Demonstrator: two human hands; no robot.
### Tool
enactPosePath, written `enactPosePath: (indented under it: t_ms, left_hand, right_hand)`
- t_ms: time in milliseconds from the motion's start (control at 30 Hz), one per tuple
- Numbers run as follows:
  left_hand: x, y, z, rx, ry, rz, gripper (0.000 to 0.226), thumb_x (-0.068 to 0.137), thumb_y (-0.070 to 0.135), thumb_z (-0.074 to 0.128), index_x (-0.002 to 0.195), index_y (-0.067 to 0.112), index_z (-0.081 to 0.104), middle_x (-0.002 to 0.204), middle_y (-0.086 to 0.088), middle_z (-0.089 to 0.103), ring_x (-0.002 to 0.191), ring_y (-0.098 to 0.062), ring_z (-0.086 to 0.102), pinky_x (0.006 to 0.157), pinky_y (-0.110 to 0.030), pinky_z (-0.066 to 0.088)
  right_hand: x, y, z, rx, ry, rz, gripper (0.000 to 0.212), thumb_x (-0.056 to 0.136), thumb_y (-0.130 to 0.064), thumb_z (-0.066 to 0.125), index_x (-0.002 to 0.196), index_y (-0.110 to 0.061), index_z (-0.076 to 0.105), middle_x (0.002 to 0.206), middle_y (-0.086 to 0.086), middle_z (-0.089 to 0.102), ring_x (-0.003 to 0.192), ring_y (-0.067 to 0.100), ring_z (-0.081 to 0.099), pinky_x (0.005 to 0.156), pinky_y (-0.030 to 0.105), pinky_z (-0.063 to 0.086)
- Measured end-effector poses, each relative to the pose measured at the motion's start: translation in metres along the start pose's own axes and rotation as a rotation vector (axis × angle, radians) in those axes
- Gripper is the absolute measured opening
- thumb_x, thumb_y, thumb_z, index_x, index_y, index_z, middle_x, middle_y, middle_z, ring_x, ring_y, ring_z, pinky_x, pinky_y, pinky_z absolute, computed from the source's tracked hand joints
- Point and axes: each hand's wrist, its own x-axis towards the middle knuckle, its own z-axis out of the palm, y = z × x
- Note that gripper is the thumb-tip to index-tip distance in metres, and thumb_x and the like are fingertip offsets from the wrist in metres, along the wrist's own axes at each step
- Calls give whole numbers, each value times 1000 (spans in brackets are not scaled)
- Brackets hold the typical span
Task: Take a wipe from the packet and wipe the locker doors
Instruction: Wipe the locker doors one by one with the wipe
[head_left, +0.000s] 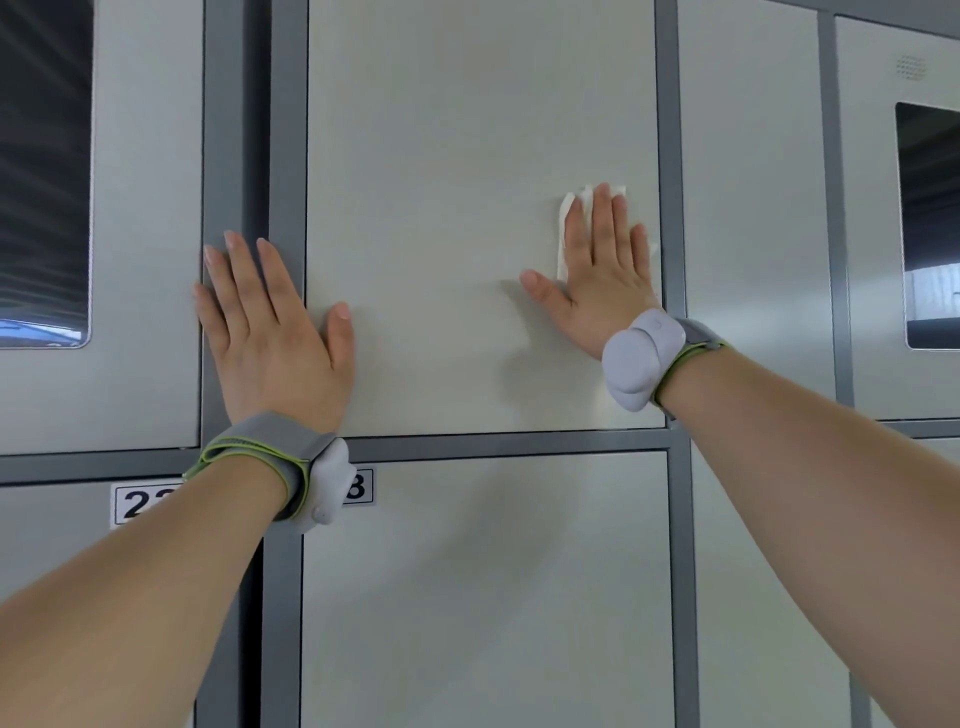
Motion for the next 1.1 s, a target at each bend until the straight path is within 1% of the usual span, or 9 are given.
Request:
enactPosePath:
  t_ms: [67, 167, 267, 433, 533, 667, 833, 1000, 1100]
  left_hand:
    - [0, 0, 0, 2, -3, 1, 78, 91, 48, 17, 146, -7, 14, 154, -27, 10, 143, -40, 5, 116, -46, -1]
    - [0, 0, 1, 14, -8, 3, 79, 91, 48, 16, 146, -7, 13, 154, -28, 9, 143, -41, 5, 116, -46, -1]
    - [0, 0, 0, 19, -8, 0, 79, 90, 49, 16, 147, -7, 13, 154, -28, 9, 144, -40, 4, 117, -46, -1]
    - [-1, 2, 0, 16, -10, -2, 80, 89, 49, 16, 147, -7, 12, 154, -28, 8, 144, -40, 3, 117, -46, -2]
    - [-2, 2, 1, 23, -14, -5, 81, 89, 49, 16, 147, -6, 11, 154, -27, 7, 144, -39, 3, 117, -45, -3]
    - [-2, 1, 0, 28, -11, -8, 80, 89, 48, 18, 147, -6, 10, 154, -27, 6, 144, -39, 2, 117, -45, -3]
    - [-2, 2, 0, 41, -15, -6, 78, 90, 47, 20, 147, -6, 10, 154, -27, 5, 144, -39, 2, 117, -46, -2]
    - [-2, 2, 1, 42, -8, -5, 78, 91, 46, 22, 147, -6, 10, 154, -27, 6, 144, -38, 1, 117, -46, -2]
    - [-3, 3, 0, 40, -13, -4, 79, 90, 47, 21, 147, -6, 10, 155, -26, 5, 144, -38, 1, 117, -46, -2]
  right_hand:
    - [-9, -5, 7, 7, -5, -29, 88, 91, -65, 25, 148, -9, -13, 155, 15, -21, 142, 27, -23, 114, 41, -15]
    - [-37, -10, 19, -35, -42, -146, 98, 79, -77, 4, 147, -10, -17, 154, 15, -23, 141, 27, -25, 114, 42, -17]
    - [-45, 0, 20, -64, -47, -211, 99, 73, -78, -12, 146, -11, -17, 155, 14, -20, 143, 27, -22, 114, 39, -17]
    - [-6, 21, 0, -42, -41, -49, 84, 93, -63, 23, 149, -12, -13, 155, 12, -21, 142, 25, -23, 113, 38, -16]
    - [5, 24, -3, -11, -3, -7, 83, 94, -59, 28, 149, -11, -11, 156, 13, -19, 143, 27, -21, 113, 39, -15]
    - [-23, 21, 16, 9, 7, -38, 99, 77, -77, 8, 148, -11, -16, 156, 12, -21, 142, 26, -23, 112, 38, -18]
    - [-46, 27, 28, -21, -8, -127, 112, 63, -85, -17, 148, -11, -15, 156, 13, -20, 142, 27, -22, 111, 38, -19]
    - [-14, 35, 9, -49, 29, -70, 107, 73, -84, 2, 149, -9, -10, 156, 14, -17, 144, 28, -18, 112, 34, -16]
    - [-4, 35, 3, -17, 68, -12, 107, 66, -77, -4, 150, -10, -7, 157, 14, -14, 144, 27, -15, 113, 34, -15]
